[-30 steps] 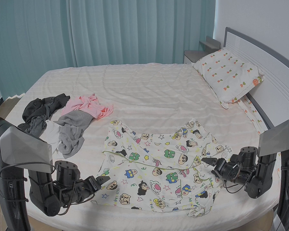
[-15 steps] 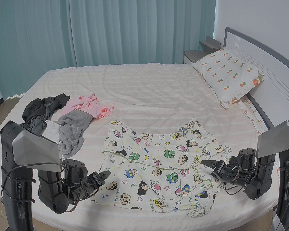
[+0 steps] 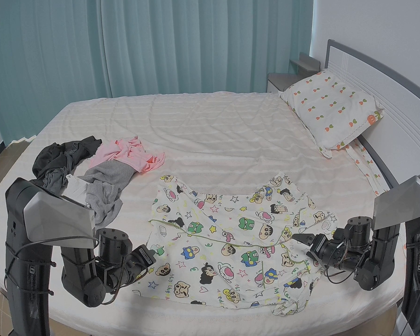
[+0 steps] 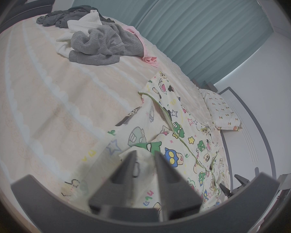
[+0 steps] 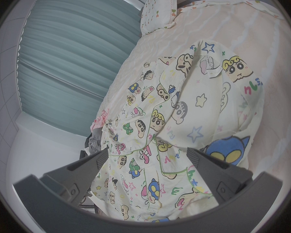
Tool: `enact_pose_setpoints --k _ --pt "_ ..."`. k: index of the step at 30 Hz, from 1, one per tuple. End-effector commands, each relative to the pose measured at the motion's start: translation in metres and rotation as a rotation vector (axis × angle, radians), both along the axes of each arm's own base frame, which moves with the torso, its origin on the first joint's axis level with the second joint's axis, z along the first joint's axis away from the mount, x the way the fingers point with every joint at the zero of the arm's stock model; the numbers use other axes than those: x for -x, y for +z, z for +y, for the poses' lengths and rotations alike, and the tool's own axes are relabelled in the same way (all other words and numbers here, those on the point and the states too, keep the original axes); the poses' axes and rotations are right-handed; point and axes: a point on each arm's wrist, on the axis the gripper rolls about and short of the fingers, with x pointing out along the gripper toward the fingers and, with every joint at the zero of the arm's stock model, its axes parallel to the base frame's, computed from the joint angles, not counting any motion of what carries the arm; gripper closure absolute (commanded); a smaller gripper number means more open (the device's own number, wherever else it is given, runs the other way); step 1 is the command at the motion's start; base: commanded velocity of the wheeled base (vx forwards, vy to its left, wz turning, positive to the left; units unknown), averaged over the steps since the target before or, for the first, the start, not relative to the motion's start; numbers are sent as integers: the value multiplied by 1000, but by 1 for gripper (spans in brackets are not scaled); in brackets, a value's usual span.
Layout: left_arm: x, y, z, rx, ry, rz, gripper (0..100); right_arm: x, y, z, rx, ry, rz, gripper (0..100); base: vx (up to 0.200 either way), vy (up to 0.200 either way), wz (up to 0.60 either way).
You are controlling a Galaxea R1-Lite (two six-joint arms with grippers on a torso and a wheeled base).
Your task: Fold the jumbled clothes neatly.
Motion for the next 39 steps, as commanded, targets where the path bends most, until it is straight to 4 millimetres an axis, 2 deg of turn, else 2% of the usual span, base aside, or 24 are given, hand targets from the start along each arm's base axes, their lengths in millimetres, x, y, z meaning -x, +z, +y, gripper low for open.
enact_pose_setpoints --k 1,7,11,22,27,37,38,39 --pt "-3 5 6 -5 43 -24 100 0 0 0 -2 2 -7 0 0 0 0" --pt "-8 24 8 24 61 -108 100 0 0 0 -2 2 -5 0 0 0 0" --pt "-11 27 10 39 66 -163 100 0 0 0 -2 2 -5 0 0 0 0" --pt "-18 2 28 -30 92 -146 100 0 0 0 -1 2 -4 0 0 0 0" --pt "-27 -5 28 -38 87 -156 100 0 0 0 -2 2 -5 0 0 0 0" --pt "-28 -20 26 -120 30 -140 100 0 0 0 -2 2 -5 0 0 0 0" --pt "-29 -22 26 -122 30 -139 0 0 0 0 -1 2 -4 0 0 0 0" --pt "-30 -23 26 -121 34 -140 0 0 0 0 -2 2 -5 0 0 0 0"
